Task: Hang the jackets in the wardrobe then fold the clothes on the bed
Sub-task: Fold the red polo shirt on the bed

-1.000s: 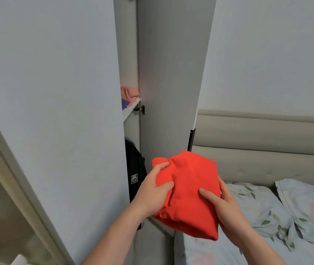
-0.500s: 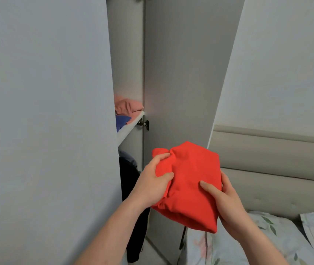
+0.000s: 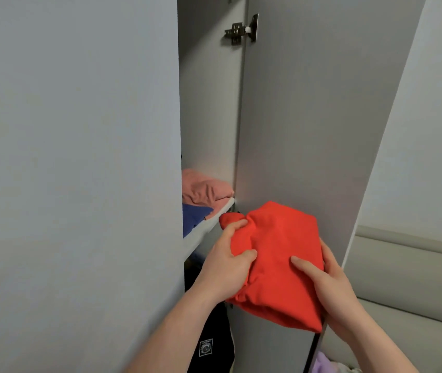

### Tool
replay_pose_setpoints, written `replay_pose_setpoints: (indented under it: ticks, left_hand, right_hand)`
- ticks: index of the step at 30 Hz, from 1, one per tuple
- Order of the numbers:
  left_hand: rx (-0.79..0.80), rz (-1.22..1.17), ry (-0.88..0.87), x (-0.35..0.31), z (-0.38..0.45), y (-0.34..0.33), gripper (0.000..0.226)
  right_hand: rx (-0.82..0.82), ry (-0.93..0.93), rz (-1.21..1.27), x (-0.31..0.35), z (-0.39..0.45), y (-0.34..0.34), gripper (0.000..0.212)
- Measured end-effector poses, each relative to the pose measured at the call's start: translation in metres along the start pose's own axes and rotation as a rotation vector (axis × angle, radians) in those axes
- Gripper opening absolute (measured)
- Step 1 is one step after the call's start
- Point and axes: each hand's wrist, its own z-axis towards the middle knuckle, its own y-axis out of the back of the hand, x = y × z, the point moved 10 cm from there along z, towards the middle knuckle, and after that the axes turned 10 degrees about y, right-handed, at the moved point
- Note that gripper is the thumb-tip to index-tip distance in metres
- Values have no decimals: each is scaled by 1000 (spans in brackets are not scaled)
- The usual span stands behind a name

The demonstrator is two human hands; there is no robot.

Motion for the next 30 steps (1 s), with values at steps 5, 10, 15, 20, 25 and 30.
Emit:
replay_pose_setpoints:
  ticks: [5,10,15,20,25,30]
  left_hand:
    - [-70,-83,-33,-21,21,14,53]
    - [-146,-116,-41,-34,48,28,54]
    - [-238,-119,-37,-45,85,43,52]
    - [-396,-144,-35,-53,121,60,50]
    - [-602,-199,-46,-64,148,85,51]
    - [-757,-255,-34,-63,165,111,56]
  right_hand:
    - [11,57,0,20,33,-21,67]
    - [37,66,-1,28,73,-36,65]
    - [116,93,18,25,131,-62,65]
    - [210,159,12,23,192,-98,66]
    - [324,244,42,35,254,-145,59]
    - [488,226,62,41,295,-197,41]
